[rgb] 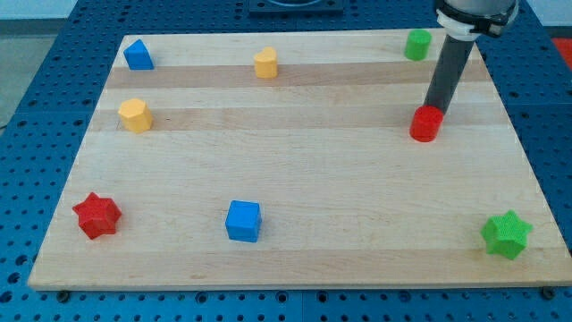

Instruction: Move red circle towards blue cube

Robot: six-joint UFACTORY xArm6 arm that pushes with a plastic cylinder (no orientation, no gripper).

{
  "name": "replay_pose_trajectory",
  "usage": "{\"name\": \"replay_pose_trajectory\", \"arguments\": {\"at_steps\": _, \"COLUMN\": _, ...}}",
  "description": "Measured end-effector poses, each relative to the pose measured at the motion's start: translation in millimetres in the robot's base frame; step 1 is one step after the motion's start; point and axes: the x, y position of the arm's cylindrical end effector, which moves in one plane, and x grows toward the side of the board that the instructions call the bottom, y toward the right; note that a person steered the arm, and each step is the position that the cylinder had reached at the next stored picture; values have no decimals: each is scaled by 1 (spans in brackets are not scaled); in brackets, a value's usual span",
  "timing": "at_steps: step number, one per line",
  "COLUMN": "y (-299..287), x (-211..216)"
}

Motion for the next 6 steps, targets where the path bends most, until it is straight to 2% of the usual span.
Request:
{"name": "replay_pose_trajectory", "arguments": {"at_steps": 4, "y": -11, "x": 15}}
{"name": "replay_pose_trajectory", "arguments": {"at_steps": 5, "y": -53, "x": 32}}
{"name": "replay_pose_trajectory", "arguments": {"at_steps": 6, "y": -10, "x": 31}}
